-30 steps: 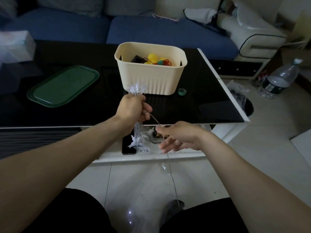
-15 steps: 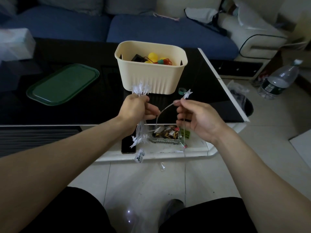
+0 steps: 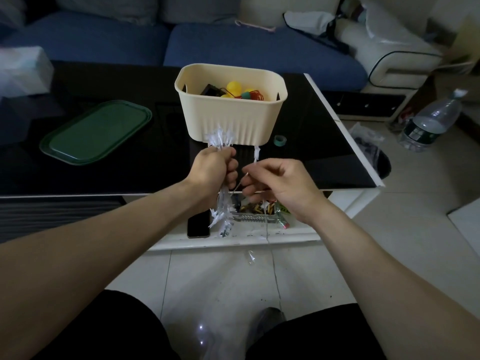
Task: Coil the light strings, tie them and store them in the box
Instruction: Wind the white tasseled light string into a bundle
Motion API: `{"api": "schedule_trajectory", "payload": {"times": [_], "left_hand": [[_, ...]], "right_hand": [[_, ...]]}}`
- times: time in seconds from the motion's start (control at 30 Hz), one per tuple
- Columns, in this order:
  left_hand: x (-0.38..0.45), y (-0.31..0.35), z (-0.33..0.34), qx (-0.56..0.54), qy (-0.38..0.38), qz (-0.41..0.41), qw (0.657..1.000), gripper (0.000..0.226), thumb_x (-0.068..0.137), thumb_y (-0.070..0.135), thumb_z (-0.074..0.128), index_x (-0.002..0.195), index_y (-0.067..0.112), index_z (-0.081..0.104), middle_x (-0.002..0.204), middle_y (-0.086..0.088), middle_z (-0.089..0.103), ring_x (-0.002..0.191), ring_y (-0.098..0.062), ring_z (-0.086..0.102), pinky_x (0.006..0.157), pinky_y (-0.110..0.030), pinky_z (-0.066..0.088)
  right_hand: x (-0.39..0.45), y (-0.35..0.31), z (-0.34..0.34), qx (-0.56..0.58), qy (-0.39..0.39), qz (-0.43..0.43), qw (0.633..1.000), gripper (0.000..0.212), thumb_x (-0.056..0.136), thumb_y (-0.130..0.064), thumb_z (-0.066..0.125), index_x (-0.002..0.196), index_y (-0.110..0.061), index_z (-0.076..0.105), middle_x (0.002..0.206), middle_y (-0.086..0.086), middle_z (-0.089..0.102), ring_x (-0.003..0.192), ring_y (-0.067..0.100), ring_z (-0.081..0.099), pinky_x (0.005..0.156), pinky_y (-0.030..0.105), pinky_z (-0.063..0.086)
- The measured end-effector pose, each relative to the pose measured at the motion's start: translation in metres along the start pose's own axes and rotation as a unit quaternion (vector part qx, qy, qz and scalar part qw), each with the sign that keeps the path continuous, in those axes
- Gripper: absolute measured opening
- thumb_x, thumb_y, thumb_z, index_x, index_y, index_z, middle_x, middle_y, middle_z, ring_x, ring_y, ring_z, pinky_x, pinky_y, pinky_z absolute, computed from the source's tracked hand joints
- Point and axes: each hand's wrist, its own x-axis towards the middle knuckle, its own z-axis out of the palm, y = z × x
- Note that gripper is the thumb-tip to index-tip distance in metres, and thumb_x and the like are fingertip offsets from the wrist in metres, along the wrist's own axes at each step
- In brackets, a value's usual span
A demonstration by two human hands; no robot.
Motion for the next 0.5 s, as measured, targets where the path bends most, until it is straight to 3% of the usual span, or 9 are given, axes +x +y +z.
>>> {"api": "schedule_trajectory", "payload": {"times": [0.17,0.23,0.37,0.5], "left_hand": [[-0.002,-0.002,0.003,0.002,0.017,-0.020,1.000,0.016,0.103,0.009,0.039,0.091,0.007,0.048,0.072,-0.011,0.057,0.058,-0.021,0.054,0.061,-0.035,0.053],[-0.002,-0.002,0.003,0.019,-0.002,-0.028,0.999,0.015,0.103,0.009,0.037,0.093,0.006,0.047,0.078,-0.016,0.057,0.060,-0.023,0.057,0.060,-0.036,0.056],[-0.004,-0.007,0.002,0.090,-0.037,-0.010,0.995,0.024,0.104,0.009,0.034,0.097,-0.005,0.052,0.075,-0.021,0.058,0.049,-0.022,0.054,0.050,-0.034,0.048],[-0.005,-0.013,0.001,0.160,-0.056,0.020,0.985,0.031,0.101,0.008,0.035,0.082,-0.003,0.057,0.055,-0.007,0.056,0.042,-0.018,0.041,0.047,-0.028,0.031]], "right_hand": [[0.002,0.005,0.003,-0.089,0.031,-0.042,0.995,0.008,0.092,-0.016,0.072,0.087,-0.015,0.078,0.079,0.008,0.076,0.064,0.023,0.067,0.061,0.043,0.059],[0.002,0.005,0.003,-0.111,0.059,-0.062,0.990,0.008,0.090,-0.021,0.075,0.085,-0.017,0.079,0.075,0.010,0.075,0.059,0.026,0.067,0.058,0.045,0.059],[0.003,0.002,0.011,-0.142,0.117,-0.086,0.979,0.011,0.090,-0.023,0.076,0.089,-0.014,0.082,0.070,0.002,0.076,0.058,0.030,0.071,0.056,0.046,0.061],[0.002,0.000,0.018,-0.153,0.154,-0.087,0.972,0.011,0.088,-0.021,0.079,0.088,-0.010,0.081,0.065,0.002,0.074,0.055,0.023,0.070,0.050,0.030,0.056]]}}
